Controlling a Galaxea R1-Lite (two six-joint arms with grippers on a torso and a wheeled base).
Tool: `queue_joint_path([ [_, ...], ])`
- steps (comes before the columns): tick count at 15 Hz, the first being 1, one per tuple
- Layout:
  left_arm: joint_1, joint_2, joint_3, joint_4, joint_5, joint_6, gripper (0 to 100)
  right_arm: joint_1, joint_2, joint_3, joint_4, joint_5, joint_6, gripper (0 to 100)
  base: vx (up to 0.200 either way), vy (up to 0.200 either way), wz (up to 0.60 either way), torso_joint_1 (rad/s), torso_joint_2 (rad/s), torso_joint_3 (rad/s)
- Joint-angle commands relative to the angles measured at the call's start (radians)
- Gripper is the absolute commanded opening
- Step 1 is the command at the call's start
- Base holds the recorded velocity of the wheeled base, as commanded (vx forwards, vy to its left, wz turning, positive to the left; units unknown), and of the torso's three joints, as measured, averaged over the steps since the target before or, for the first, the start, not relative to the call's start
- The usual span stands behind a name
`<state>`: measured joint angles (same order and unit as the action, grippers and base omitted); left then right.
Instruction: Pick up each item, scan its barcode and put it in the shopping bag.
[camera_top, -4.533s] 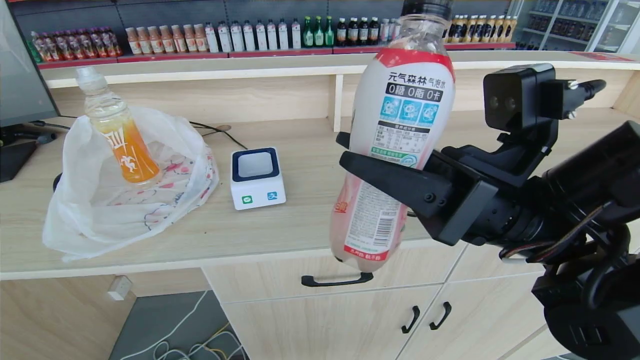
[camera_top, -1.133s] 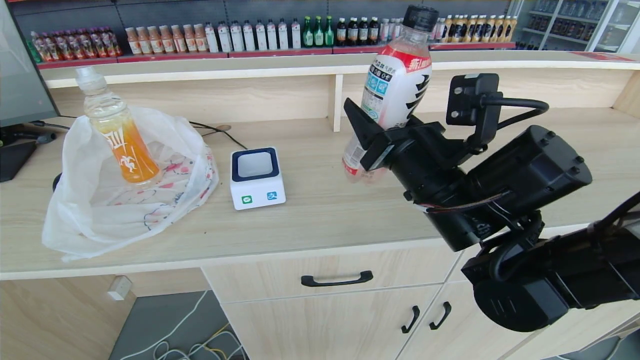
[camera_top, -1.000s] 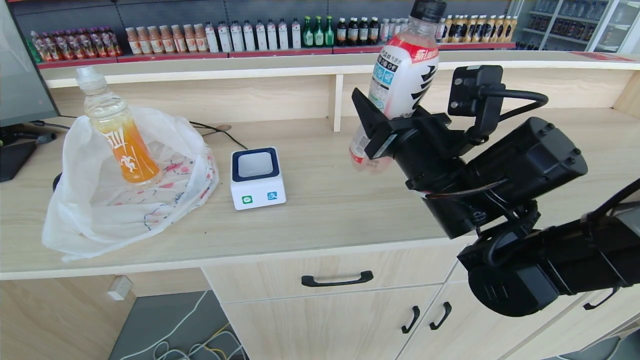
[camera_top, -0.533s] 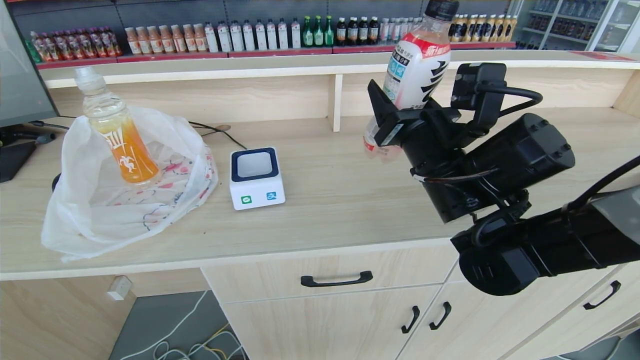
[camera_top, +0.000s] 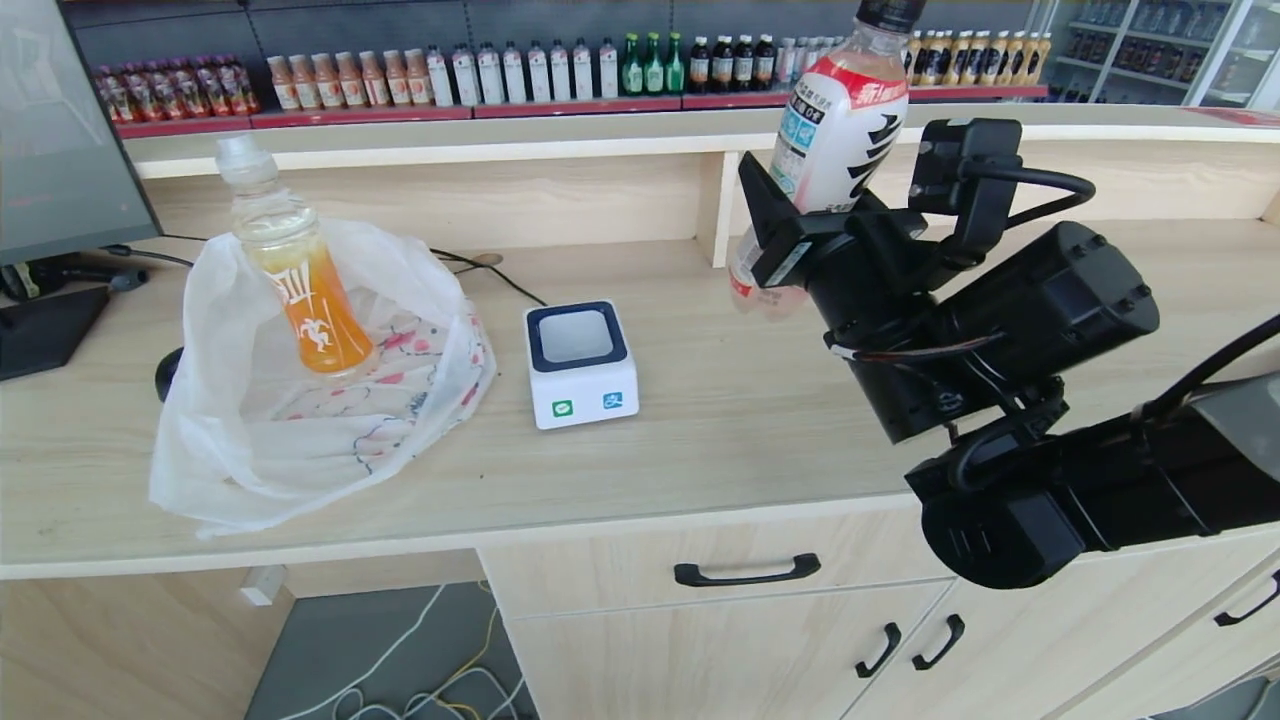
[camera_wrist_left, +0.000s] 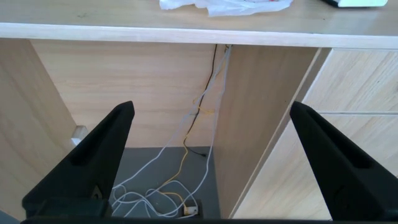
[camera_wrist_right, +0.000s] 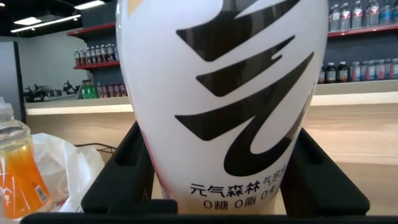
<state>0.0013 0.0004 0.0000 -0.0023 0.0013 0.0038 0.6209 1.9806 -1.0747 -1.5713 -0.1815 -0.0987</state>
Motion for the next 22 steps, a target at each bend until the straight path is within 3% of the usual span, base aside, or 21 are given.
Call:
queue_joint_path([
  [1, 0.000, 0.000, 0.000, -0.001, 0.000, -0.001, 100, 0.000, -0.017, 0.001, 0.000, -0.001, -0.003, 0, 0.000, 0.200, 0.00, -0.002, 0.00, 0.002],
  [11, 0.000, 0.000, 0.000, -0.001, -0.001, -0.002, 100, 0.005, -0.039, 0.005, 0.000, -0.001, -0.105, 0, 0.000, 0.200, 0.00, 0.002, 0.00, 0.002],
  [16, 0.000, 0.000, 0.000, -0.001, -0.001, 0.001, 100, 0.005, -0.054, 0.010, 0.000, -0.001, -0.168, 0, 0.000, 0.000, 0.00, 0.000, 0.00, 0.000],
  [22, 0.000, 0.000, 0.000, -0.001, 0.000, -0.001, 100, 0.096, -0.095, 0.007, 0.000, 0.004, -0.349, 0, 0.000, 0.000, 0.00, 0.000, 0.00, 0.000],
])
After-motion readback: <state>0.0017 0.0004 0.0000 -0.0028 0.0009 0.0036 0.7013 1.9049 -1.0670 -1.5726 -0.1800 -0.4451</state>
